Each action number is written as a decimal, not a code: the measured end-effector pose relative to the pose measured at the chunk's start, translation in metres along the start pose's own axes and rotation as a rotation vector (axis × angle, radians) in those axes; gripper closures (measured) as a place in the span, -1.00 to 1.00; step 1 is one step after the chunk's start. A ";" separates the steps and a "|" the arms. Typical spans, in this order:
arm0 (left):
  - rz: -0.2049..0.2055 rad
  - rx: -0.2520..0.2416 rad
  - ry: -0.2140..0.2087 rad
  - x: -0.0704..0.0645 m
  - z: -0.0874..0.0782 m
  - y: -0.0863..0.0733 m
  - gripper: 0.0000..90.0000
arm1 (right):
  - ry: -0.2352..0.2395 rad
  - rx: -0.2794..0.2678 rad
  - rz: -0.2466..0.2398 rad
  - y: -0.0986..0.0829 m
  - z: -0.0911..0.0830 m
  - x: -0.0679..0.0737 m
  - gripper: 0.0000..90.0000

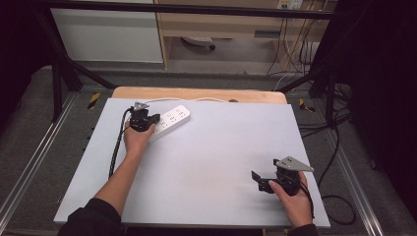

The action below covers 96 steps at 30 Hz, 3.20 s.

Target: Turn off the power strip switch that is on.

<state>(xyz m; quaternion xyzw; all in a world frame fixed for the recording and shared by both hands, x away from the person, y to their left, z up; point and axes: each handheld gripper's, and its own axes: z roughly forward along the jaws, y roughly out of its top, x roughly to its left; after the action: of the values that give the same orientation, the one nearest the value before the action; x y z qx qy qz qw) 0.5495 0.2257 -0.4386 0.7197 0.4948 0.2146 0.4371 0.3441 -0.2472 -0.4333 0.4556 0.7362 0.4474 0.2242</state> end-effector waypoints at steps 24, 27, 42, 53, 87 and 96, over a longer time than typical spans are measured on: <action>0.038 0.010 0.004 -0.005 0.004 0.000 1.00 | 0.000 0.007 0.007 0.001 -0.002 -0.001 -0.92; 0.052 0.011 0.014 -0.010 0.006 0.000 1.00 | -0.001 0.008 0.006 0.000 -0.002 -0.002 -0.92; 0.014 0.002 0.011 -0.008 0.006 -0.001 1.00 | 0.001 0.011 0.004 0.000 -0.001 -0.001 -0.92; 0.003 -0.005 0.017 -0.001 0.002 -0.003 1.00 | 0.002 0.020 0.002 0.000 0.000 -0.001 -0.92; 0.065 0.026 0.080 -0.010 0.003 0.001 1.00 | 0.002 0.020 -0.008 0.001 0.000 0.000 -0.92; 0.091 0.026 0.105 -0.016 0.006 0.000 1.00 | 0.002 0.020 -0.009 0.001 -0.001 0.000 -0.92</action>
<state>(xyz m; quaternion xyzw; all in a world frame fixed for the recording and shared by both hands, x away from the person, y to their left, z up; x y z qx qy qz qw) 0.5475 0.2090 -0.4395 0.7347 0.4866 0.2656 0.3910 0.3438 -0.2478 -0.4322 0.4539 0.7431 0.4394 0.2209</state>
